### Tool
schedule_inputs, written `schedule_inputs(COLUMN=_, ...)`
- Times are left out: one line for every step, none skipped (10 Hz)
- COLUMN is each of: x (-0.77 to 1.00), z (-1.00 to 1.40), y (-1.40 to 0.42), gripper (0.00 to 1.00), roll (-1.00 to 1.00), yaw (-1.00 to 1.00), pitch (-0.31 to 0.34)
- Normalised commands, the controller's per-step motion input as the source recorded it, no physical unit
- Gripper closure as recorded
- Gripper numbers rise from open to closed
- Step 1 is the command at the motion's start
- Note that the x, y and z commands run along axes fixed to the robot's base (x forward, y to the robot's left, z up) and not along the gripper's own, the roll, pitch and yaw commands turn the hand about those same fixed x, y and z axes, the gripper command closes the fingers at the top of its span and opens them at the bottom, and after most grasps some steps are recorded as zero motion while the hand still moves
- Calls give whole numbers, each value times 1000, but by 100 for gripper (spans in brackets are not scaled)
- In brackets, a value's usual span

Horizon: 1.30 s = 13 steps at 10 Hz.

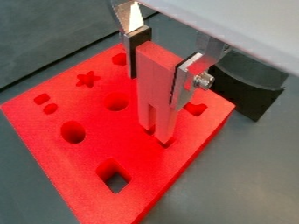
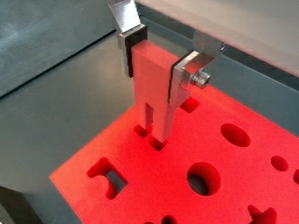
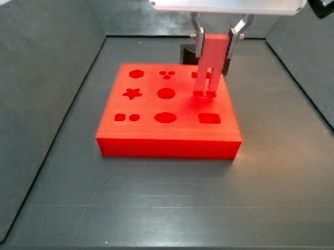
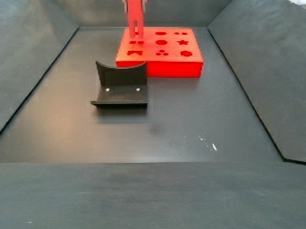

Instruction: Insert the double-square object.

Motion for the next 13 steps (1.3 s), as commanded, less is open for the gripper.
schedule_inputs(x=0, z=-174, y=80, gripper=100, roll=0, yaw=200, pitch=-76)
schedule_inputs(x=0, z=-194, y=91, gripper=100, roll=0, yaw=291, pitch=-80)
schedule_inputs(x=74, z=-217, y=100, gripper=100, roll=0, yaw=349, pitch=-106)
schedule_inputs(x=60, z=-163, y=3, gripper=100, roll=0, yaw=294, pitch=-101)
schedule_inputs(x=34, z=-183, y=0, gripper=100, roll=0, yaw=203, pitch=-97)
schedule_inputs(x=0, z=-209, y=-3, gripper=100, roll=0, yaw=137, pitch=-106)
schedule_inputs(x=-177, z=-131, y=-17, gripper=100, roll=-14, yaw=80, pitch=-96)
schedule_inputs(x=-426, z=-51, y=0, gripper=100, roll=-30, yaw=0, pitch=-137)
schedule_inputs(x=-389, z=0, y=0, gripper=100, roll=-39, yaw=-106, pitch=-171)
schedule_inputs(x=-91, z=0, y=0, gripper=100, roll=-83, yaw=-137, pitch=-216)
schedule_inputs(x=100, z=-6, y=0, gripper=100, roll=-64, yaw=-229, pitch=-227)
schedule_inputs(x=169, z=-40, y=20, gripper=100, roll=-20, yaw=-371, pitch=-187)
schedule_inputs(x=23, z=-54, y=34, gripper=100, roll=-31, yaw=-397, pitch=-187)
